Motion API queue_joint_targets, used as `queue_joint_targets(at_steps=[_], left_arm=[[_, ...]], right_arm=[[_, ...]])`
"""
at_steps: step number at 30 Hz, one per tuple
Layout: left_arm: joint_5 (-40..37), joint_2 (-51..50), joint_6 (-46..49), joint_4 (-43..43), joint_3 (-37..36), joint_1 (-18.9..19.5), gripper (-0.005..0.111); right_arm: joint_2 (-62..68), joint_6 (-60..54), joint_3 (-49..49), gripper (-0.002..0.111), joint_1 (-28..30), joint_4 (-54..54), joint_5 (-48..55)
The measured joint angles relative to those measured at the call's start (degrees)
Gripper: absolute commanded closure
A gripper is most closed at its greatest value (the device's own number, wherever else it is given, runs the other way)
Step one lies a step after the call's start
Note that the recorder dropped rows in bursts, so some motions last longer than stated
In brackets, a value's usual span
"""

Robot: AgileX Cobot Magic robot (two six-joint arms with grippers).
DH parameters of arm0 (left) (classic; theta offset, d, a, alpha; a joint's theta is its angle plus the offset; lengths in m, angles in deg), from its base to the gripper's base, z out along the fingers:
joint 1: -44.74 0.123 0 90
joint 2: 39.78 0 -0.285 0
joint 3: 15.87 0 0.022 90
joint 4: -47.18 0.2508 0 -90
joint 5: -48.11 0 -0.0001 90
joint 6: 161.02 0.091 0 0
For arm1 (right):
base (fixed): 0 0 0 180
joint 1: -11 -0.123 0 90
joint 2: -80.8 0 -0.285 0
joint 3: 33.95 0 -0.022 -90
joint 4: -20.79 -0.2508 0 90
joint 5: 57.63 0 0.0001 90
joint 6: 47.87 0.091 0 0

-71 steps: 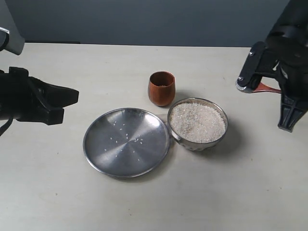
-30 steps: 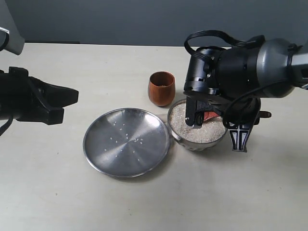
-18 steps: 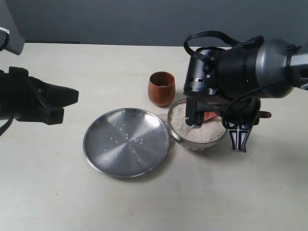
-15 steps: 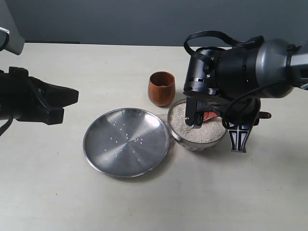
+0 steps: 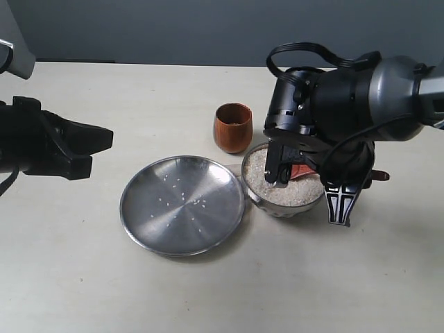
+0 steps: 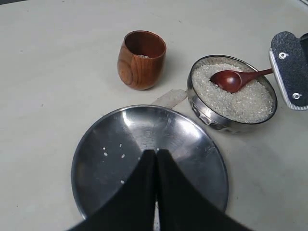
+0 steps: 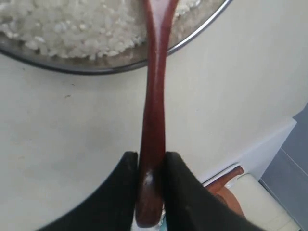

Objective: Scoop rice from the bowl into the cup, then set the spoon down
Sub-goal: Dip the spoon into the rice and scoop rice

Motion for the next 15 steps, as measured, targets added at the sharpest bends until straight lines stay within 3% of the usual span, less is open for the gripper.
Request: queue_joint_targets(at_steps=[15], left_arm=[[0.00, 0.00, 0.00, 0.00, 0.00, 0.00, 0.106]], right_arm=[[-2.65, 0.84, 0.00, 0.109, 0.00, -1.60, 0.10]])
